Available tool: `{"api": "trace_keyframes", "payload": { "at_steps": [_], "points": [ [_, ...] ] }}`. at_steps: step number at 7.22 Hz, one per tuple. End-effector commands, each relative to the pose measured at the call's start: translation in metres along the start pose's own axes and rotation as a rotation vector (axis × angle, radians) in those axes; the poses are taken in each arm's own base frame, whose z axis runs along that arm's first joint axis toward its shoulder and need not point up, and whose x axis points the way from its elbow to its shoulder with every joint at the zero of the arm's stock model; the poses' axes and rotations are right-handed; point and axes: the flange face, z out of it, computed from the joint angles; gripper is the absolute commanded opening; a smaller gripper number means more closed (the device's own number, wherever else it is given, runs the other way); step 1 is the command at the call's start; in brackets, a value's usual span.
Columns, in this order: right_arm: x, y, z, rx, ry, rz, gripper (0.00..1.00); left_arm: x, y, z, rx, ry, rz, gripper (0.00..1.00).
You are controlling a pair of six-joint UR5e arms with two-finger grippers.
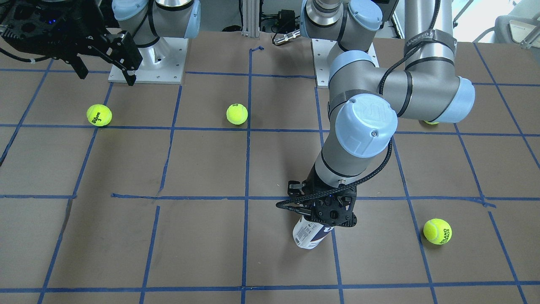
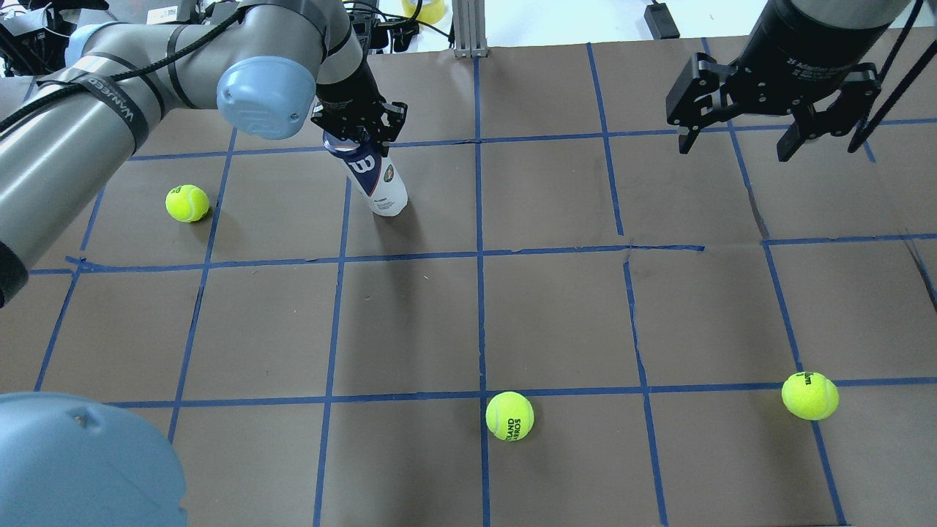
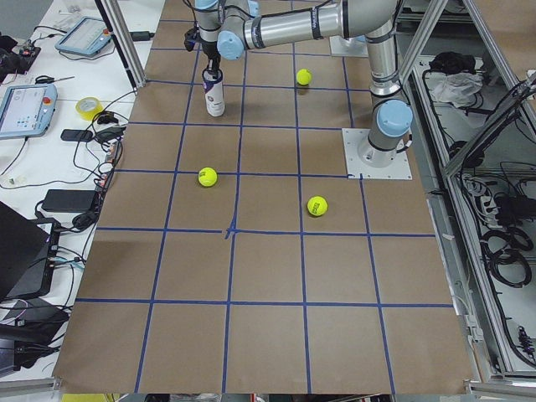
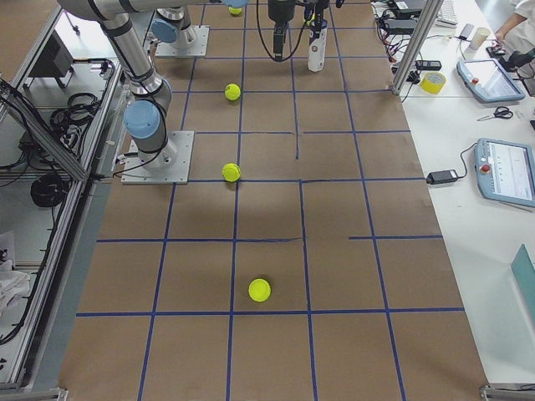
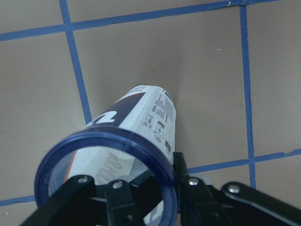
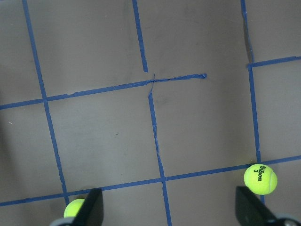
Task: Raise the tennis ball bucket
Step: 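Set the can upright on the table and release with the left gripper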
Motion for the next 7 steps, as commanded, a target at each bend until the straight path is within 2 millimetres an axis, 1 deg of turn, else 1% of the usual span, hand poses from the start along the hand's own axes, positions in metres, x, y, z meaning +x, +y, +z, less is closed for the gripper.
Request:
{"api": "trace_keyframes", "payload": {
  "at_steps": [1,2,3,4,5,6,7],
  "points": [
    [-0.003,-0.007,-0.002,0.042,-0.007,-0.006,1.0,0.002,0.002,-0.016,0.026,0.003,0.017,1.0],
    [-0.011,-0.007,0.0,0.048,-0.012,-0.016,1.0,0.005,0.008,-0.031,0.034,0.012,0.019,1.0],
    [-0.024,-0.005,0.004,0.042,-0.007,-0.044,1.0,0.007,0.013,-0.047,0.053,0.013,0.022,1.0],
    [-0.033,-0.007,0.003,0.071,-0.01,-0.06,1.0,0.007,0.022,-0.075,0.052,0.02,0.01,1.0],
    [-0.034,-0.009,0.003,0.078,-0.008,-0.065,1.0,0.006,0.033,-0.107,0.022,0.021,0.002,1.0],
    [-0.034,-0.011,0.005,0.072,-0.007,-0.072,1.0,-0.002,0.044,-0.142,0.016,0.012,-0.016,1.0],
    [-0.033,-0.011,0.008,0.066,-0.007,-0.074,1.0,-0.021,0.057,-0.171,0.001,0.007,-0.052,1.0]
  ]
}}
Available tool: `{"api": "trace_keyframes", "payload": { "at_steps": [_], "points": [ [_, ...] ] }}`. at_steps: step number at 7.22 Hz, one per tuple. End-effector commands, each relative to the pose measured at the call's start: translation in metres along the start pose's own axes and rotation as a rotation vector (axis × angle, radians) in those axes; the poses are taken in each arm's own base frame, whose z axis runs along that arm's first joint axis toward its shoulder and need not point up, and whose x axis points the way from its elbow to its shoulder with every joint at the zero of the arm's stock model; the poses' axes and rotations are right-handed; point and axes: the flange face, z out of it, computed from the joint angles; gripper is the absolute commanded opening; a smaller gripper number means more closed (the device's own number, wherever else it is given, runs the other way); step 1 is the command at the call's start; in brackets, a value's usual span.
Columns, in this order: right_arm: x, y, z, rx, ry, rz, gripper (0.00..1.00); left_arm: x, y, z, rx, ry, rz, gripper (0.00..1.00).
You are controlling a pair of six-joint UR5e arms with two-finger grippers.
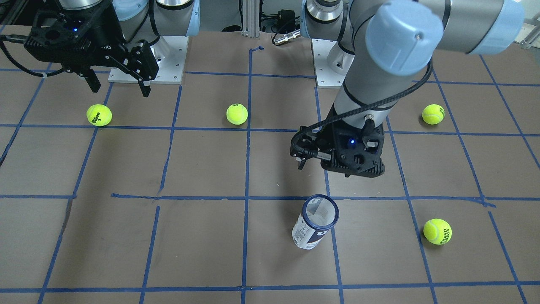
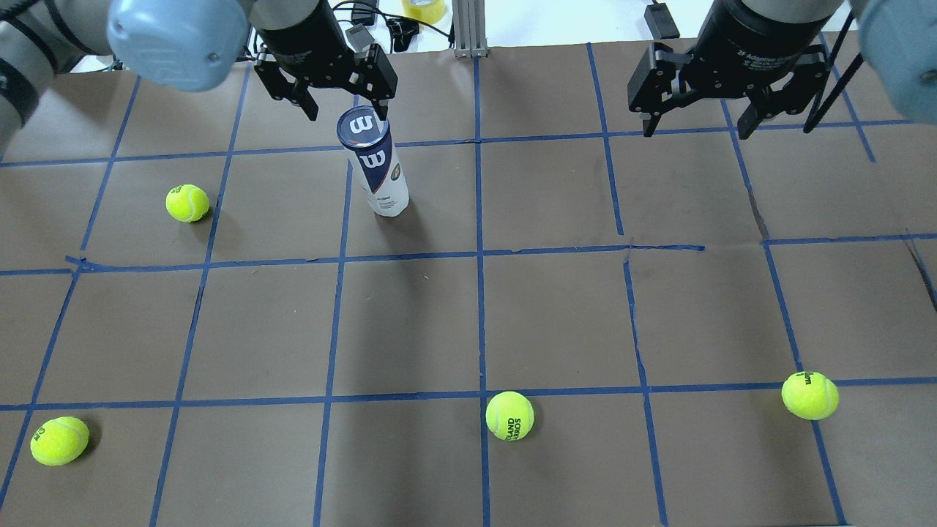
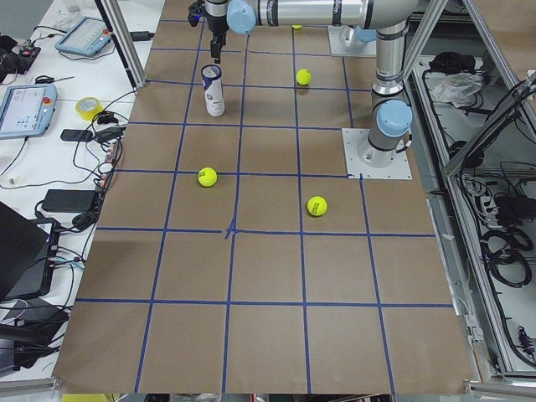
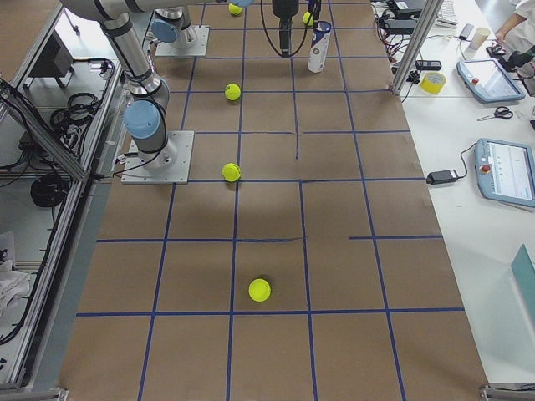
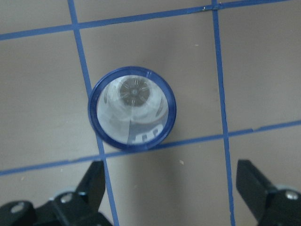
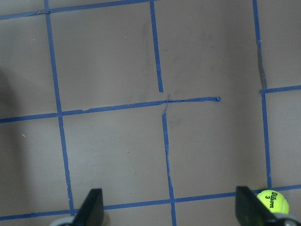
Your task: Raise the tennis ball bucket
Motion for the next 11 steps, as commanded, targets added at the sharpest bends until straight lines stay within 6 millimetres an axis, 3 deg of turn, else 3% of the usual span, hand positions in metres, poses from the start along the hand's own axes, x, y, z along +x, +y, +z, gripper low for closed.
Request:
{"api": "trace_keyframes", "payload": {
  "at_steps": [1,2,3,5,7,11],
  "points": [
    [0.002,-0.003,0.001,0.001,-0.003,-0.001,1.0,-0.046,0.026,-0.058,-0.024,-0.06,-0.063,1.0],
    [0.002,-0.007,-0.002,0.007,-0.013,0.001,1.0,-0.063,0.039,-0.074,-0.006,-0.065,-0.078,1.0],
    [0.002,-0.015,-0.001,0.006,-0.011,0.002,1.0,-0.081,0.047,-0.078,-0.005,-0.067,-0.113,1.0],
    [0.001,-0.021,-0.001,0.006,-0.013,0.002,1.0,-0.108,0.07,-0.067,-0.026,-0.1,-0.161,1.0],
    [0.001,-0.02,0.015,-0.029,-0.01,0.005,1.0,-0.101,0.081,-0.062,-0.013,-0.092,-0.15,1.0],
    [0.002,-0.02,0.014,-0.03,-0.004,0.007,1.0,-0.096,0.096,-0.057,-0.013,-0.089,-0.146,1.0]
  ]
}}
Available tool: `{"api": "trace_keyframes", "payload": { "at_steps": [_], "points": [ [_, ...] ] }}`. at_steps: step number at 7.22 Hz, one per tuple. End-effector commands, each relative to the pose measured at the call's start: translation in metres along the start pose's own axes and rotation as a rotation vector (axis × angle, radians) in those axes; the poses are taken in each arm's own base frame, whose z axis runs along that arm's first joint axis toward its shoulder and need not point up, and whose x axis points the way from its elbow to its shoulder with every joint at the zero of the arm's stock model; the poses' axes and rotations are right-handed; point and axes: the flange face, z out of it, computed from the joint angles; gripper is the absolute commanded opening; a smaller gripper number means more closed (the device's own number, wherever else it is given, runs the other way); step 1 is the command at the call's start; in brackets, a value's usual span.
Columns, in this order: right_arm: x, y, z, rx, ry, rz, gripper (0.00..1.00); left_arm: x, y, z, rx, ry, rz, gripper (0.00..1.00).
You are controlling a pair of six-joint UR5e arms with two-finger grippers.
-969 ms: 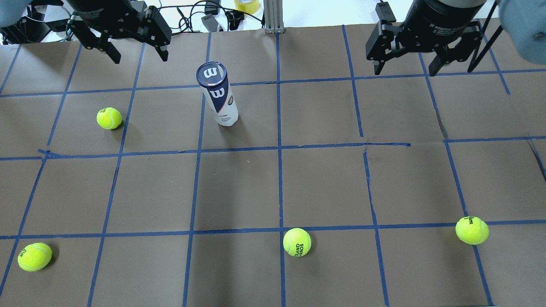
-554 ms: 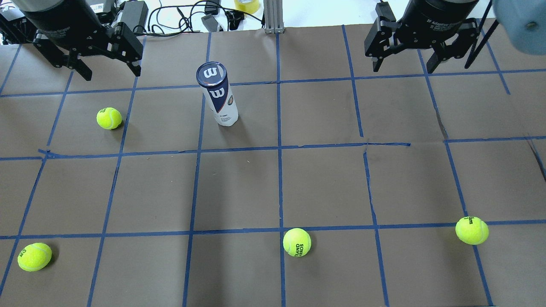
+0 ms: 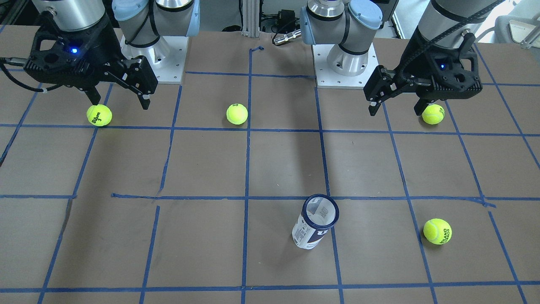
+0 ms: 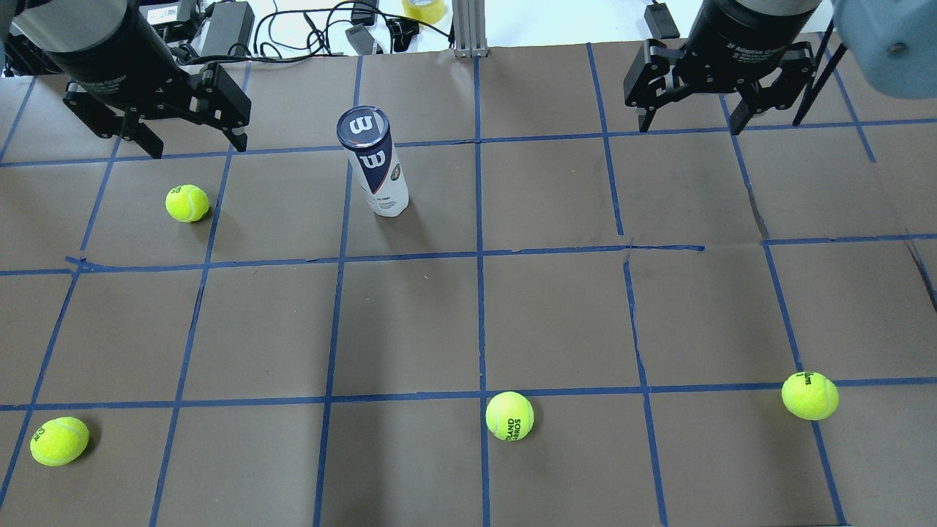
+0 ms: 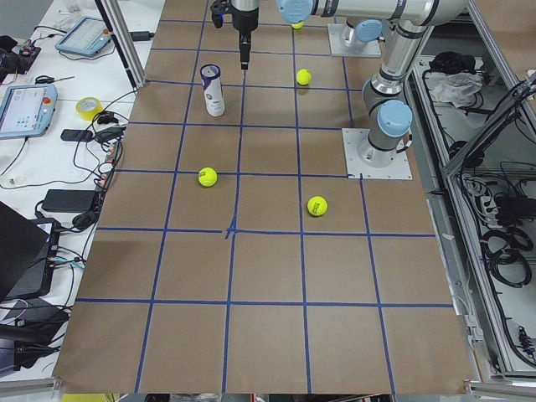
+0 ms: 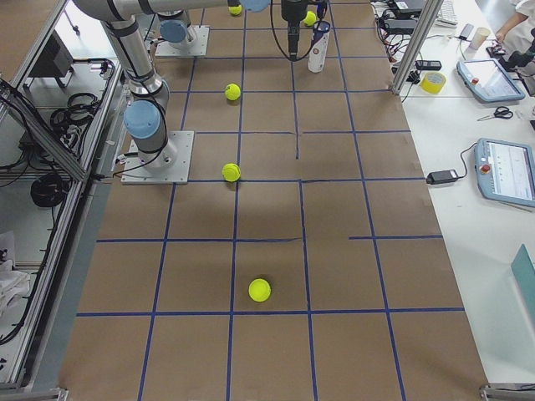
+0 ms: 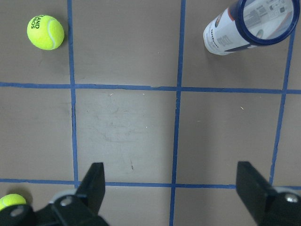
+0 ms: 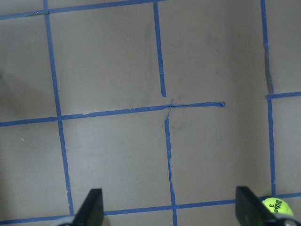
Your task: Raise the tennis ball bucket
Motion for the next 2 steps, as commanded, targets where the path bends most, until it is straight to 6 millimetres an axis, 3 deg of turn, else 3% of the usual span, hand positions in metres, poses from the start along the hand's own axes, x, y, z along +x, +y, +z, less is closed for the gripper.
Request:
{"api": "trace_keyframes", "payload": {
  "at_steps": [1,2],
  "points": [
    [0.0003,0.0002,-0.0013,0.003,0.002,0.0,1.0,0.0004,0.0043,0.0008,0.0,0.0,0.001,1.0],
    [0.0008,-0.0004,-0.0005,0.002,0.009,0.0,1.0,0.0006,0.0037,0.0014,0.0,0.001,0.001,1.0]
  ]
}}
